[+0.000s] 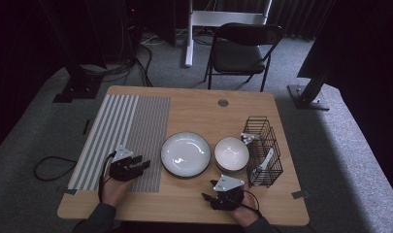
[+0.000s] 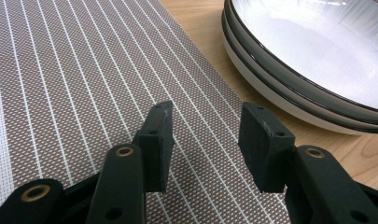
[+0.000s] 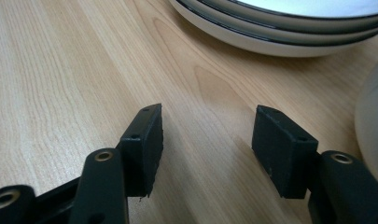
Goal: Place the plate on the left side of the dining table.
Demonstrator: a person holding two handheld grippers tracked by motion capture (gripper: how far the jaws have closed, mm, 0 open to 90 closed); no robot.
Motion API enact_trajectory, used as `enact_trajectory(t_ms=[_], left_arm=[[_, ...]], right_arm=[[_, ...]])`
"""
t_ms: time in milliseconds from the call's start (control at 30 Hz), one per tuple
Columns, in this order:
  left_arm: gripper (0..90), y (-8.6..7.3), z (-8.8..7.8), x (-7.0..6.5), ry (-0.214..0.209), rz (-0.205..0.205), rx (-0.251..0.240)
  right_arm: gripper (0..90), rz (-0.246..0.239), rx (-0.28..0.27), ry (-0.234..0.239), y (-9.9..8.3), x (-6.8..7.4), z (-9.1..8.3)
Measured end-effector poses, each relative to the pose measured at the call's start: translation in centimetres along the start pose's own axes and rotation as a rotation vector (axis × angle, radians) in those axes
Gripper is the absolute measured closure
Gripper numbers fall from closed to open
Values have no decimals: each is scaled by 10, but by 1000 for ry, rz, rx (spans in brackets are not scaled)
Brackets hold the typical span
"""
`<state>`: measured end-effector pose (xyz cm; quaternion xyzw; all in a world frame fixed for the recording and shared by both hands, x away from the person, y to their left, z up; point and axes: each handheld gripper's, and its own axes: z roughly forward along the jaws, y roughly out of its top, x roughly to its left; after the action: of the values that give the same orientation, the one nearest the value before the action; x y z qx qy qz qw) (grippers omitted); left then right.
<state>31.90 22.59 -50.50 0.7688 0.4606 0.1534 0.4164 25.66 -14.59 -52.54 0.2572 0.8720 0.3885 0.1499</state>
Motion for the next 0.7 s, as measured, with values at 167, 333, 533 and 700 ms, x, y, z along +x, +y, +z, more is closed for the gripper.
enact_trajectory(t_ms=[167,333,533,700], left_arm=[[561,1,-1,0,-3,-1,-4],[562,7,-2,0,-12,5,-11],[568,17,-2,-4,-27,22,-23],[580,29,1,-8,-38,42,-32]], right_arm=[[424,19,4,22,0,-2,0],[435,30,6,32,0,-2,0],[543,-7,-8,-3,1,4,-1],[604,-8,-45,-46,9,6,-6]])
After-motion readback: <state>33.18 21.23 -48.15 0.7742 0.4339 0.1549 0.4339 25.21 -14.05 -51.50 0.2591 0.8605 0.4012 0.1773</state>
